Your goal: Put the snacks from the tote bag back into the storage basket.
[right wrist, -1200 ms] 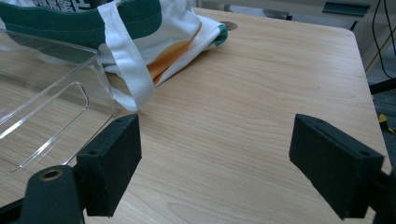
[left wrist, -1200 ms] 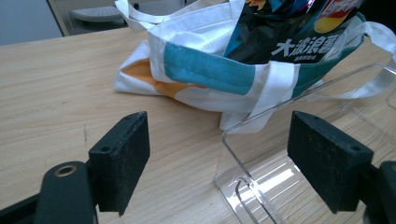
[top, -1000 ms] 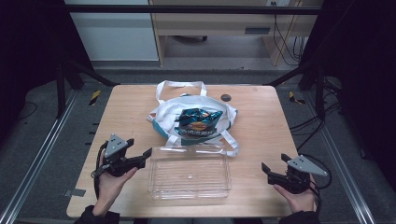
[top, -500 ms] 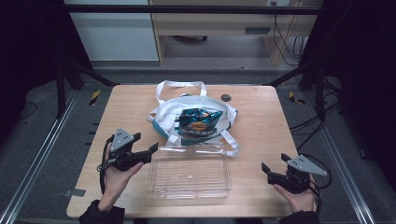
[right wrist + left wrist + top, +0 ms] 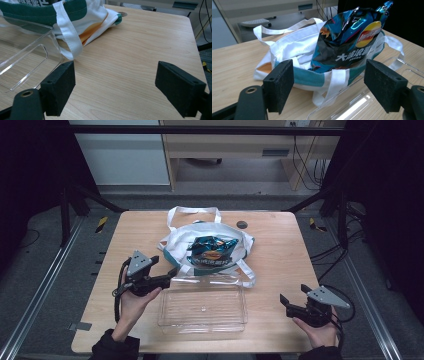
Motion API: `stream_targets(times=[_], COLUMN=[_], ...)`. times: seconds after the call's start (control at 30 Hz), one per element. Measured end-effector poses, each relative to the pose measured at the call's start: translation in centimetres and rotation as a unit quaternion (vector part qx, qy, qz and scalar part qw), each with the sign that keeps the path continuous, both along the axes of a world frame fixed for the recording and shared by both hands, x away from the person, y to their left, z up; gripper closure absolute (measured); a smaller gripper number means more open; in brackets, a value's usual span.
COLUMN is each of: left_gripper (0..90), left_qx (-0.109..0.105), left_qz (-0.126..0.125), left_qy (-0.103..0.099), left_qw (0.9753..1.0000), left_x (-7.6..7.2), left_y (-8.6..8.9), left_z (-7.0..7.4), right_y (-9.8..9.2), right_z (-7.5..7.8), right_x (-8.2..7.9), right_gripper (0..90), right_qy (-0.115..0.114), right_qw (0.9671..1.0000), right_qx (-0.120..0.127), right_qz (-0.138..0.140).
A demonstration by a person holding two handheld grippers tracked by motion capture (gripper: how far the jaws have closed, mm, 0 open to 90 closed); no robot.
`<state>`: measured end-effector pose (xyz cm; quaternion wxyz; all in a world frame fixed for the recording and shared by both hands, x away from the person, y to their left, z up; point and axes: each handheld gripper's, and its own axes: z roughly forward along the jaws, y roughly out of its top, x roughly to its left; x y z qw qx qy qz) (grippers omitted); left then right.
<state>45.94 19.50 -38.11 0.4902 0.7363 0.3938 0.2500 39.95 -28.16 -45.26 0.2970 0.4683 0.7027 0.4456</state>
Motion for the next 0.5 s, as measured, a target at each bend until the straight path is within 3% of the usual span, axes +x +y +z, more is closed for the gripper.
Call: stream_targets(times=[0.27,0.5], left_gripper=[23.9,25.2], left_qx=[-0.007,0.000], left_qz=[-0.007,-0.013], left_qy=[-0.005,-0.008], left_qw=[0.9999,0.9999], left_x=[0.7,1.5], left_y=[-1.2,-2.4], left_z=[0.5,0.7], right_y=[0.0,0.1], right_z=[0.0,0.0], right_x=[0.0,0.1], right_gripper=[16.6,16.6], right_qy=[0.001,0.000], right_qw=[1.0000,1.0000], right_qx=[0.000,0.000], right_qz=[0.000,0.002])
